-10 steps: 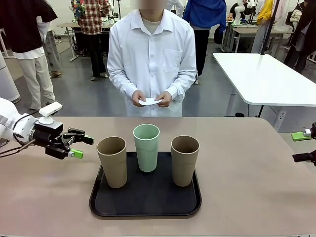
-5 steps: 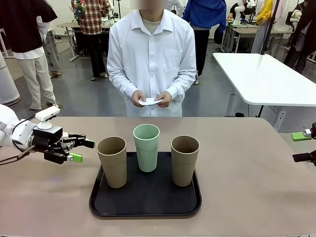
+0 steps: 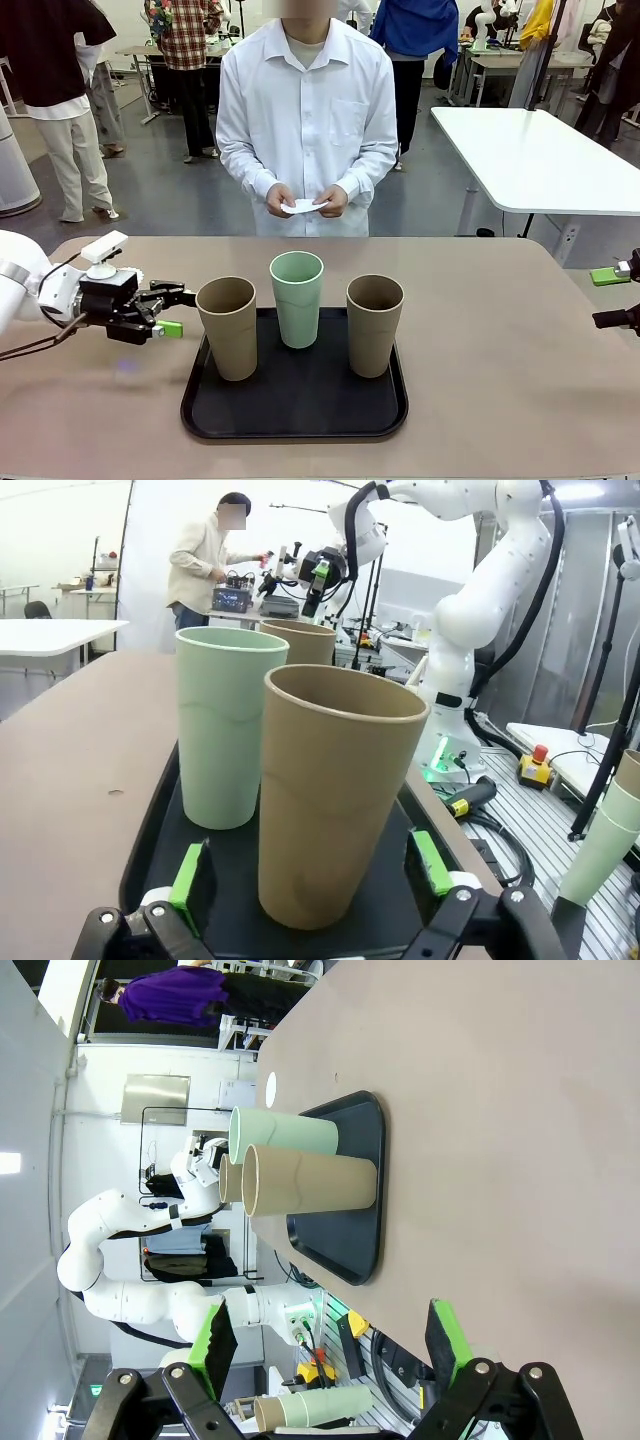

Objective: Place coasters on the table and set cups on them.
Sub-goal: Pick up one Reusable plastic cup and place it on a coaster set by the human.

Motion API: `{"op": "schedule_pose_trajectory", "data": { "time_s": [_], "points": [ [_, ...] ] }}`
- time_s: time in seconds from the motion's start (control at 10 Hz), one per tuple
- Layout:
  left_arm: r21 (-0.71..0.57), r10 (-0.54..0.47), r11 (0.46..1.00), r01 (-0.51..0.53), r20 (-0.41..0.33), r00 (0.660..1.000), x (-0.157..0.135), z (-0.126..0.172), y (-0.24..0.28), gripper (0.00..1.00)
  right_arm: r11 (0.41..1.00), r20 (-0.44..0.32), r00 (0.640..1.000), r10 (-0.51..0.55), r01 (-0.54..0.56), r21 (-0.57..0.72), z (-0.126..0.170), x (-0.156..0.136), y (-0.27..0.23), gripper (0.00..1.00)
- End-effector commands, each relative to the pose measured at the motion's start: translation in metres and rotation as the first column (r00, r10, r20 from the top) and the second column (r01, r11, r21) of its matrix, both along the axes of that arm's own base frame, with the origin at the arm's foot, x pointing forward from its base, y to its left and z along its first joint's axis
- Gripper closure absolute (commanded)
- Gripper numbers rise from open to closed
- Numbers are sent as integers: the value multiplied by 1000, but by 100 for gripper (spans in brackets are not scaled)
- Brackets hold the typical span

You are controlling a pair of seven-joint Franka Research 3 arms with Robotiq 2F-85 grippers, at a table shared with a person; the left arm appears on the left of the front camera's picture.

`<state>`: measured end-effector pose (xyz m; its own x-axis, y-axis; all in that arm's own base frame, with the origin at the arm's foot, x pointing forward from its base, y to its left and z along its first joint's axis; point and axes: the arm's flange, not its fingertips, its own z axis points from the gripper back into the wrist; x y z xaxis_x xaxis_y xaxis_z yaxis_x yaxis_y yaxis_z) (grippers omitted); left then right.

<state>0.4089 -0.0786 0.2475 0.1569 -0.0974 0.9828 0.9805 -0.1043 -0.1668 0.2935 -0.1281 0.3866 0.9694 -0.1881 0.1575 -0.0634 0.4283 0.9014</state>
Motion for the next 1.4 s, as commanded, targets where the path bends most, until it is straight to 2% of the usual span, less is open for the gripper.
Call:
{"op": "schedule_pose_trajectory", "data": {
  "time_s": [0.0, 0.3, 0.6, 1.0, 1.3],
  "points": [
    [-30, -16, 999, 17, 36, 999, -1, -8, -12, 0, 1000, 6, 1000, -2, 2, 14, 0, 1, 0, 0],
    [-23, -64, 998, 64, 16, 998, -5, -16, -24, 0, 1000, 6, 1000, -2, 2, 14, 0, 1, 0, 0],
    [-48, -113, 992, 116, 63, 992, 1, -20, -28, 0, 1000, 6, 1000, -2, 2, 14, 0, 1, 0, 0],
    [-47, -172, 983, 175, 65, 983, 2, -27, -44, 0, 1000, 6, 1000, -2, 2, 14, 0, 1, 0, 0],
    [-39, -177, 983, 180, 68, 982, 4, -30, -49, 0, 1000, 6, 1000, -2, 2, 14, 0, 1, 0, 0]
  ]
}}
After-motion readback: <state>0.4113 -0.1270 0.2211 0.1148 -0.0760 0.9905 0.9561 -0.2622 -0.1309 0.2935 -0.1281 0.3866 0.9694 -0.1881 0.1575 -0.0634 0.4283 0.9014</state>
